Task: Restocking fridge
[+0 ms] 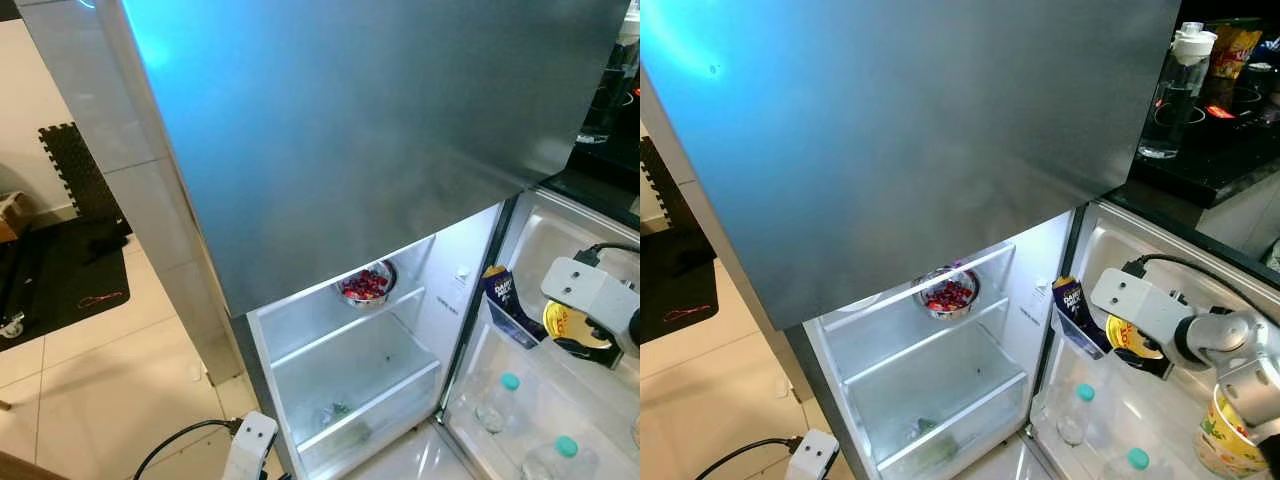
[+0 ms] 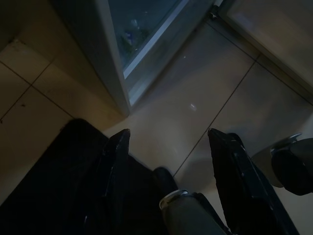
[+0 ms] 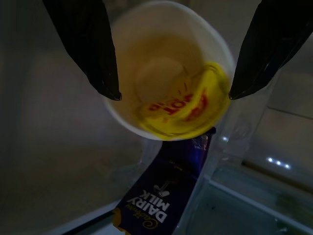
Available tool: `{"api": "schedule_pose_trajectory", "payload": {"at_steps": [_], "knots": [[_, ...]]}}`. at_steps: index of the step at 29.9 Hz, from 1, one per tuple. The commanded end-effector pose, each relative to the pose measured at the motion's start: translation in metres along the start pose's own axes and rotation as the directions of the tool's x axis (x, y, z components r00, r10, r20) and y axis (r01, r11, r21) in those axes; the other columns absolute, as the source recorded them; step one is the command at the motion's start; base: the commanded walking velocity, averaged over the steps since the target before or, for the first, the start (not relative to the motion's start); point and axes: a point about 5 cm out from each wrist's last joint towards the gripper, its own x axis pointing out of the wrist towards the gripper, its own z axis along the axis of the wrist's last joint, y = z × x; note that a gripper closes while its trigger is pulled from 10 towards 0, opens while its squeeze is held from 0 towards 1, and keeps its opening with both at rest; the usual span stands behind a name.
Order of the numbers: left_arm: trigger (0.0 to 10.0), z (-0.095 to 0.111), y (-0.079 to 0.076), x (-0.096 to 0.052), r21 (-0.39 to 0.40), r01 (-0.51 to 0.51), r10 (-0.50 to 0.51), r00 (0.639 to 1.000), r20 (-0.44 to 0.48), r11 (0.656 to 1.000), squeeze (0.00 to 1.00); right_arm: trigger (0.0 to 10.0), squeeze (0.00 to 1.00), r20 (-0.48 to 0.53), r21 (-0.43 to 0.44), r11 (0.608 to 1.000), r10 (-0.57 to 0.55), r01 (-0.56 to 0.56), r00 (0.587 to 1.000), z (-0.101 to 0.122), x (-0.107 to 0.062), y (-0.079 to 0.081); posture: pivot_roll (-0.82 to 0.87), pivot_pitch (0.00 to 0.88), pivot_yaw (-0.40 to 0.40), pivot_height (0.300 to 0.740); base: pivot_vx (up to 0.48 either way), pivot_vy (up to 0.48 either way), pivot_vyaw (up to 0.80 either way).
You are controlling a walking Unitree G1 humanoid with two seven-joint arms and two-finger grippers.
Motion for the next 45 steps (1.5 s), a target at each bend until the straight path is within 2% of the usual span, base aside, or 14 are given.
{"api": "schedule_pose_trajectory", "payload": {"at_steps": [1,15,19,27,29,30,32,33,36,38,39,41,44,45], "knots": [[10.0,-0.005,0.003,-0.003,0.011,-0.001,0.002,1.000,-0.028,1.000,0.00,10.0,0.00,0.020,-0.010,1.000,0.011,-0.011,1.000,0.006,-0.008,-0.004,-0.18,0.126,0.065,0.740,0.000,0.000,0.00],[10.0,-0.005,0.004,-0.003,0.016,0.002,-0.001,1.000,-0.027,1.000,0.00,10.0,0.00,0.140,-0.019,0.999,-0.024,0.027,0.990,0.033,-0.048,-0.029,-0.18,0.113,0.068,0.740,0.000,0.000,0.00],[10.0,-0.005,0.004,-0.003,0.018,0.005,-0.005,1.000,-0.026,1.000,0.00,10.0,0.00,0.370,0.072,0.997,0.005,-0.034,0.929,0.059,-0.072,-0.037,-0.18,0.116,0.071,0.740,0.000,0.000,0.00],[10.0,-0.006,0.003,-0.004,0.017,0.010,-0.010,1.000,-0.025,1.000,0.00,10.0,0.00,0.489,0.117,0.987,0.039,-0.109,0.871,0.069,-0.081,-0.035,-0.18,0.121,0.071,0.740,0.000,0.000,0.00],[10.0,-0.005,0.004,-0.003,0.014,0.012,-0.012,1.000,-0.024,1.000,0.00,10.0,0.00,0.561,0.121,0.965,0.126,-0.231,0.818,0.073,-0.076,-0.022,-0.18,0.122,0.071,0.740,0.000,0.000,0.00],[10.0,-0.005,0.004,-0.003,0.014,0.012,-0.012,1.000,-0.024,1.000,0.00,10.0,0.00,0.561,0.121,0.965,0.126,-0.231,0.818,0.073,-0.076,-0.022,-0.18,0.122,0.071,0.740,0.000,0.000,0.00],[10.0,-0.005,0.004,-0.003,0.010,0.015,-0.015,1.000,-0.022,1.000,0.00,10.0,0.00,0.594,0.074,0.924,0.261,-0.374,0.761,0.074,-0.067,0.003,-0.18,0.123,0.071,0.740,0.000,0.000,0.00],[10.0,-0.005,0.004,-0.003,0.010,0.015,-0.015,1.000,-0.022,1.000,0.00,10.0,0.00,0.594,0.074,0.924,0.261,-0.374,0.761,0.074,-0.067,0.003,-0.18,0.123,0.071,0.740,0.000,0.000,0.00],[10.0,-0.004,0.004,-0.003,0.006,0.017,-0.016,1.000,-0.019,1.000,0.00,10.0,0.00,0.601,0.051,0.835,0.412,-0.548,0.685,0.072,-0.052,0.039,-0.18,0.125,0.071,0.740,0.000,0.000,0.00],[10.0,-0.003,0.004,-0.003,0.005,0.016,-0.016,1.000,-0.019,1.000,0.00,10.0,0.00,0.588,0.060,0.813,0.440,-0.579,0.679,0.069,-0.045,0.048,-0.18,0.127,0.071,0.740,0.000,0.000,0.00],[10.0,-0.003,0.003,-0.003,0.005,0.016,-0.015,1.000,-0.018,1.000,0.00,10.0,0.00,0.536,0.089,0.796,0.469,-0.599,0.702,0.062,-0.026,0.065,-0.18,0.129,0.071,0.740,0.000,0.000,0.00],[10.0,-0.003,0.003,-0.003,0.005,0.016,-0.015,1.000,-0.018,1.000,0.00,10.0,0.00,0.536,0.089,0.796,0.469,-0.599,0.702,0.062,-0.026,0.065,-0.18,0.129,0.071,0.740,0.000,0.000,0.00],[10.0,-0.004,0.002,-0.002,0.005,0.013,-0.013,1.000,-0.018,1.000,0.00,10.0,0.00,0.483,0.149,0.790,0.467,-0.595,0.741,0.053,0.001,0.087,-0.18,0.128,0.070,0.740,0.000,0.000,0.00],[10.0,-0.004,0.002,-0.002,0.005,0.013,-0.013,1.000,-0.018,1.000,0.00,10.0,0.00,0.483,0.149,0.790,0.467,-0.595,0.741,0.053,0.001,0.087,-0.18,0.128,0.070,0.740,0.000,0.000,0.00]]}}
